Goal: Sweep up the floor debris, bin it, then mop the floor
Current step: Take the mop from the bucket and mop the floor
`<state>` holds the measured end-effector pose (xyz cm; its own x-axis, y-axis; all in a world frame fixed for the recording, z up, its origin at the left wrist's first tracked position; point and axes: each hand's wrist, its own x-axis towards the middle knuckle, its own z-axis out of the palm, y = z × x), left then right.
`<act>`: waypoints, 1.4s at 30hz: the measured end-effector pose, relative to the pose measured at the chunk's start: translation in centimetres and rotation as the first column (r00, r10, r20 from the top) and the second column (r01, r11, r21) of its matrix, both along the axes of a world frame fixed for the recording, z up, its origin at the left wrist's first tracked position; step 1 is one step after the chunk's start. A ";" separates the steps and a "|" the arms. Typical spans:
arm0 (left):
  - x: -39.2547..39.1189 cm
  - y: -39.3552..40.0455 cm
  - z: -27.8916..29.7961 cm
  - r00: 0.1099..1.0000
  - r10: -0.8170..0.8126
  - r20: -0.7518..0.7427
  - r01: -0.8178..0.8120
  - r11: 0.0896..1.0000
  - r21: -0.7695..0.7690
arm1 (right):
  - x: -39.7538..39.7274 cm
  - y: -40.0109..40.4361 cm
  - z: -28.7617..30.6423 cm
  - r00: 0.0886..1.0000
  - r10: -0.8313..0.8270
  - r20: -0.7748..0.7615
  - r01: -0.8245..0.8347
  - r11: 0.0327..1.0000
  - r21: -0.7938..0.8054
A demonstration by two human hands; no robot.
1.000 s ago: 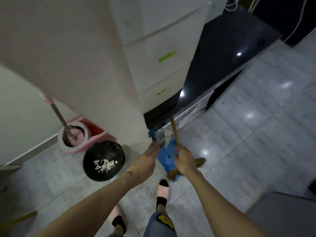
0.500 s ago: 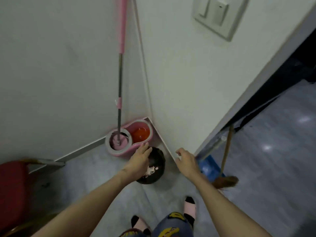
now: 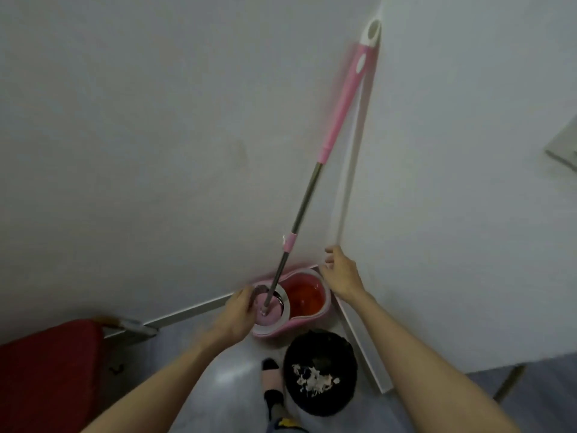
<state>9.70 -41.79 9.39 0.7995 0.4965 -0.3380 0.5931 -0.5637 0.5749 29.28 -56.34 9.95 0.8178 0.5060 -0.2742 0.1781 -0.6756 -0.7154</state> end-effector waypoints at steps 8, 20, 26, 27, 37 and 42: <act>7.9 11.9 0.5 0.998 0.014 -0.068 -0.019 0.997 -0.070 | 11.6 13.1 0.1 0.932 -0.280 -0.228 0.314 0.941 0.129; 15.2 19.7 -2.2 0.983 -0.168 -0.075 0.157 0.979 -0.134 | 16.4 19.6 -4.3 0.841 -0.420 -0.341 0.479 0.872 0.106; 16.3 23.2 -2.4 0.911 -0.405 -0.076 0.386 0.904 -0.182 | 9.4 20.7 -4.7 0.842 -0.456 -0.289 0.502 0.858 0.111; 16.2 23.7 -2.3 0.895 -0.441 -0.066 0.424 0.887 -0.183 | 8.2 21.0 -4.3 0.833 -0.479 -0.277 0.527 0.839 0.135; 15.5 22.8 1.0 0.738 -0.665 0.114 0.674 0.718 -0.173 | -1.3 20.2 5.2 0.649 -0.754 0.097 0.713 0.648 0.268; 13.2 18.0 3.0 0.599 -0.781 0.177 0.800 0.583 -0.141 | -5.8 16.7 11.8 0.487 -0.824 0.288 0.763 0.562 0.319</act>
<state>22.86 -23.80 12.36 0.8745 -0.4113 -0.2572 -0.0921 -0.6612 0.7445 23.47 -39.61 21.75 0.9009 -0.4074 0.1497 -0.1246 -0.5730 -0.8100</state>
